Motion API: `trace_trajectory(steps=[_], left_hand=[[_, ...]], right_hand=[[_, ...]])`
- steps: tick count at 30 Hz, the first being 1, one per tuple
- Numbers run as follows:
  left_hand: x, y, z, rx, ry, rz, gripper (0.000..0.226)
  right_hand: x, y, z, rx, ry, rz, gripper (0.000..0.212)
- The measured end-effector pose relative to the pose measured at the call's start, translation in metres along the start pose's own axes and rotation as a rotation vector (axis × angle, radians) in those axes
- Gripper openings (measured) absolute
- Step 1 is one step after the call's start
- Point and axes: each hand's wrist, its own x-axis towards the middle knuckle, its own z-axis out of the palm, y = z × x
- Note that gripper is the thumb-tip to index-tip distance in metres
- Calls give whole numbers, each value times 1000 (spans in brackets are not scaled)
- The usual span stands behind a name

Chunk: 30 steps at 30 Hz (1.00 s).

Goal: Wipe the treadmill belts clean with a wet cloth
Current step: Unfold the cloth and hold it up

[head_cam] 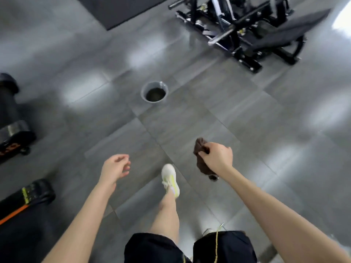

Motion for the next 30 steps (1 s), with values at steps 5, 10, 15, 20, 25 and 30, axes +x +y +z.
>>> trace_trajectory(steps=[5, 10, 15, 20, 25, 30], left_hand=[[103, 28, -12, 49, 96, -49, 15], [219, 96, 10, 50, 45, -61, 15], [313, 174, 45, 74, 3, -64, 15], [411, 239, 78, 96, -21, -104, 16], [517, 278, 104, 44, 94, -226, 18], [631, 290, 143, 113, 60, -281, 20]], right_hand=[[133, -33, -6, -28, -59, 5, 18], [266, -70, -8, -40, -105, 99, 17], [373, -92, -19, -78, -113, 169, 22], [498, -105, -18, -88, -117, 236, 27], [625, -117, 8, -127, -265, 247, 32], [746, -129, 70, -168, -380, 216, 28]])
